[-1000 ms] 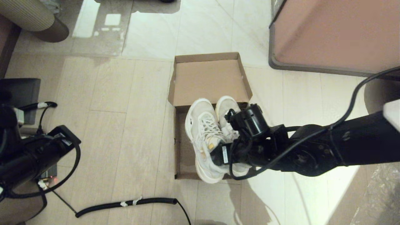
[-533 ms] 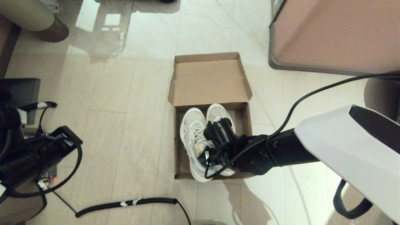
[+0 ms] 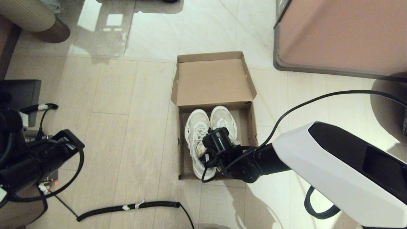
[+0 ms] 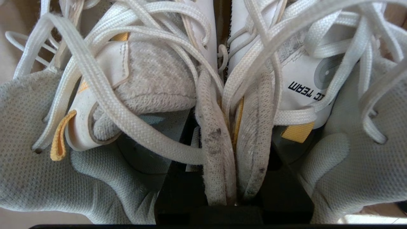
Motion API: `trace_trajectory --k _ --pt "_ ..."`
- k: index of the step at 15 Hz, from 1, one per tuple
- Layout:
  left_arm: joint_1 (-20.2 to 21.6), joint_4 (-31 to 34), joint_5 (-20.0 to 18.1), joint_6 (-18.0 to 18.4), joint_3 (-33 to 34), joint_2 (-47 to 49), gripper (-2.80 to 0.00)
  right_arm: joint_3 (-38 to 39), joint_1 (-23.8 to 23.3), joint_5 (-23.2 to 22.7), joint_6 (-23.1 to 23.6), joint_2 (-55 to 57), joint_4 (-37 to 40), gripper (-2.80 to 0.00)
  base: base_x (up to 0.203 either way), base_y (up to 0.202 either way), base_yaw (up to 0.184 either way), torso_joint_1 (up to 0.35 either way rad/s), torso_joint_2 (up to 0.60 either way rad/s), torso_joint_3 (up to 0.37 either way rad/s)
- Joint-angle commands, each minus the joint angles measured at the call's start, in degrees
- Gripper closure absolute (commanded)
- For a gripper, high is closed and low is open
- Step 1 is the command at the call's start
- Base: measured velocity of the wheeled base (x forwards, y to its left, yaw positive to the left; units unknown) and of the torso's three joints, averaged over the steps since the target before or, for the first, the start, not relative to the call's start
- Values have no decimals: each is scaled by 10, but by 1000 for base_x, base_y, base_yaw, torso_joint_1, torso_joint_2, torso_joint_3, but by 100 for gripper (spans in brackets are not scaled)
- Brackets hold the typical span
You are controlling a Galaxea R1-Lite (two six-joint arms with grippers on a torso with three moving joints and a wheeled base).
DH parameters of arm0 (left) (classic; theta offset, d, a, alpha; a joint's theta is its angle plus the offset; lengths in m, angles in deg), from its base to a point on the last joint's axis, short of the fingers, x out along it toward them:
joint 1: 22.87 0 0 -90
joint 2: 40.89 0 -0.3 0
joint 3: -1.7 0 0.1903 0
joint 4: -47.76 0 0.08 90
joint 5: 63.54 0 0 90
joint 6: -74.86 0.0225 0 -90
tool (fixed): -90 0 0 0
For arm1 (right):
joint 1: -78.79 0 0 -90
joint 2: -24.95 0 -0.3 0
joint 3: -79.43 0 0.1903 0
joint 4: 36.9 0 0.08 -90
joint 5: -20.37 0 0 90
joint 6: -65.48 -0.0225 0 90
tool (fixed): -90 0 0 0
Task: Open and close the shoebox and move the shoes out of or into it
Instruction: Put the shoes into the shoe box
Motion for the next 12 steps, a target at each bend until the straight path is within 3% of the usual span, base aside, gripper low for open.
trace_trajectory --k 1,3,4,12 --pt "0 -1 0 -2 0 2 0 0 -1 6 -2 16 -1 0 0 0 0 0 0 0" --pt "0 -1 0 -2 1 -1 0 0 -2 6 -2 23 -1 0 0 0 0 0 0 0" --pt "0 -1 0 -1 2 -3 0 -1 -5 7 -3 23 -1 -280 0 0 0 0 0 0" --pt "0 -1 1 0 3 -12 0 8 -5 12 -3 -23 7 -280 0 0 0 0 0 0"
